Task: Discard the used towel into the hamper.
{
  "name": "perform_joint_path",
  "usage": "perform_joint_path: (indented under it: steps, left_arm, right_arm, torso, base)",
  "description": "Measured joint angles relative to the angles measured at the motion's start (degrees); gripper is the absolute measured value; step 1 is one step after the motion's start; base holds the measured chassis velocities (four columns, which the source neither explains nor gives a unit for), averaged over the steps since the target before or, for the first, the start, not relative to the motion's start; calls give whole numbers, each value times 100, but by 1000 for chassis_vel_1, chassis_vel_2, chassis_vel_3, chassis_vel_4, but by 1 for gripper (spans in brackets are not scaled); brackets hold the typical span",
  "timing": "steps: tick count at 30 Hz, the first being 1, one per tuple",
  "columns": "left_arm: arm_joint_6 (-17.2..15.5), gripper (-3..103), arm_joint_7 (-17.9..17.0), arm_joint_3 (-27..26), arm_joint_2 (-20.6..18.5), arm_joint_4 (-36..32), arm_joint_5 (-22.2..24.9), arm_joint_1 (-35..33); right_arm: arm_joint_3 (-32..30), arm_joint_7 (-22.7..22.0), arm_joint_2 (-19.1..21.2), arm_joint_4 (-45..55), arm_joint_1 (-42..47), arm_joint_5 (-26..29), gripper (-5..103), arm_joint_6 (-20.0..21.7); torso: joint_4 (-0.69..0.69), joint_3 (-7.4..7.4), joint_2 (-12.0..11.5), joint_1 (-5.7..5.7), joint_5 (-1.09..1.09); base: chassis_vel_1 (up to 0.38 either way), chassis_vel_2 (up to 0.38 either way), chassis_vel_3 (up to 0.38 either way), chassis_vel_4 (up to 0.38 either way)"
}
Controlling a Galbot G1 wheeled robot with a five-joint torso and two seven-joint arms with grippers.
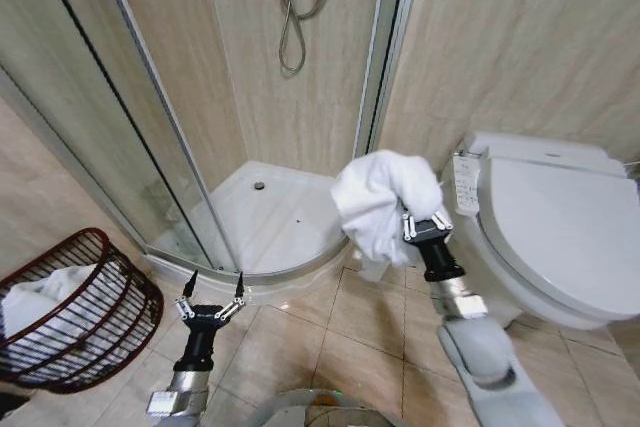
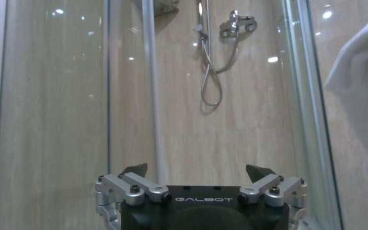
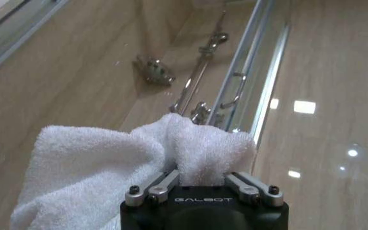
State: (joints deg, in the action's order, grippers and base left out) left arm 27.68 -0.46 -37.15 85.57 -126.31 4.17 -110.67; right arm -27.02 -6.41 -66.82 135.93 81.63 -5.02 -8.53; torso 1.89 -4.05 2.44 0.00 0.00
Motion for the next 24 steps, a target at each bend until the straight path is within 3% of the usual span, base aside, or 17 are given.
perform_joint_path:
  steps: [24]
  left_arm:
    - [-173,100,-90,-32,-57,97,184,49]
  right_arm:
    - [233,-146,-196,-57,67,-227,12,66]
  torso:
    - [0,-1,0,0,0]
  base:
    - [4,4,2,5]
